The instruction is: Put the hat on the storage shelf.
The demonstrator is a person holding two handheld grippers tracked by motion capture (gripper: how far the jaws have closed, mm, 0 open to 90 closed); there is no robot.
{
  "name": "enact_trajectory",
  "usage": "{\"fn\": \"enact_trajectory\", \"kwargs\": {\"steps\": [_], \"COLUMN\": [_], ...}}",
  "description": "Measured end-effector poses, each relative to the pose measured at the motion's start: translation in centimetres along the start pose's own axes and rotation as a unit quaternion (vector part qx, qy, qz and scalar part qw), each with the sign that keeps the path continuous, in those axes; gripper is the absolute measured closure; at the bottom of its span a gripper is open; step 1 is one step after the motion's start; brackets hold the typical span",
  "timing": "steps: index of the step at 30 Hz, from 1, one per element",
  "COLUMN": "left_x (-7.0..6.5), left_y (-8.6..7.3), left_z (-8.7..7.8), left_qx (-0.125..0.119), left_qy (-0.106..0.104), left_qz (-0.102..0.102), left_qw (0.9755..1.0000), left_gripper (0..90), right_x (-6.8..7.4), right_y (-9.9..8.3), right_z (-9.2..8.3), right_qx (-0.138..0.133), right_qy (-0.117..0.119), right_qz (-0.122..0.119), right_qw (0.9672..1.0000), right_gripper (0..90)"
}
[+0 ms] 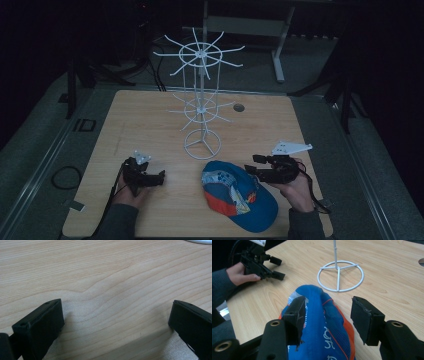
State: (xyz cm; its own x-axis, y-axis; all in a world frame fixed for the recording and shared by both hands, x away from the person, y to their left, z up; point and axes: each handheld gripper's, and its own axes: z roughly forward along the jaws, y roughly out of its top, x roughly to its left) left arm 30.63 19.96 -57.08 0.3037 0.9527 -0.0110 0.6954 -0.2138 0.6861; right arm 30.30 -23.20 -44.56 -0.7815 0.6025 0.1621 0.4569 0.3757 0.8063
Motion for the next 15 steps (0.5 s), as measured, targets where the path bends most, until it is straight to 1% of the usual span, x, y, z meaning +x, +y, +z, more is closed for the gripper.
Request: {"fn": "enact_trajectory", "kwargs": {"steps": [3,8,10,15], "left_x": [-0.03,-0.04,-0.05,-0.04], "left_y": [0.02,-0.02,-0.02,-0.02], "left_z": [0.02,-0.03,-0.02,-0.03], "left_qx": [0.0,0.0,0.0,0.001], "left_qy": [0.0,-0.001,0.0,-0.001], "left_qz": [0.0,0.001,0.001,0.001], "left_qw": [1.0,1.0,1.0,1.0], "left_gripper": [0.0,0.0,0.0,0.0], "right_x": [0.07,-0.16,-0.07,0.18], "right_y": [-0.02,0.17,0.32,0.61], "right_z": [0.14,-0.15,-0.29,-0.23], "right_qx": [0.006,0.006,0.007,0.021], "right_qy": [-0.007,-0.004,-0.002,-0.013], "right_qz": [-0.003,0.002,0.001,-0.009], "right_qw": [1.0,1.0,1.0,0.9996], "right_gripper": [43.9,45.0,45.0,45.0]}}
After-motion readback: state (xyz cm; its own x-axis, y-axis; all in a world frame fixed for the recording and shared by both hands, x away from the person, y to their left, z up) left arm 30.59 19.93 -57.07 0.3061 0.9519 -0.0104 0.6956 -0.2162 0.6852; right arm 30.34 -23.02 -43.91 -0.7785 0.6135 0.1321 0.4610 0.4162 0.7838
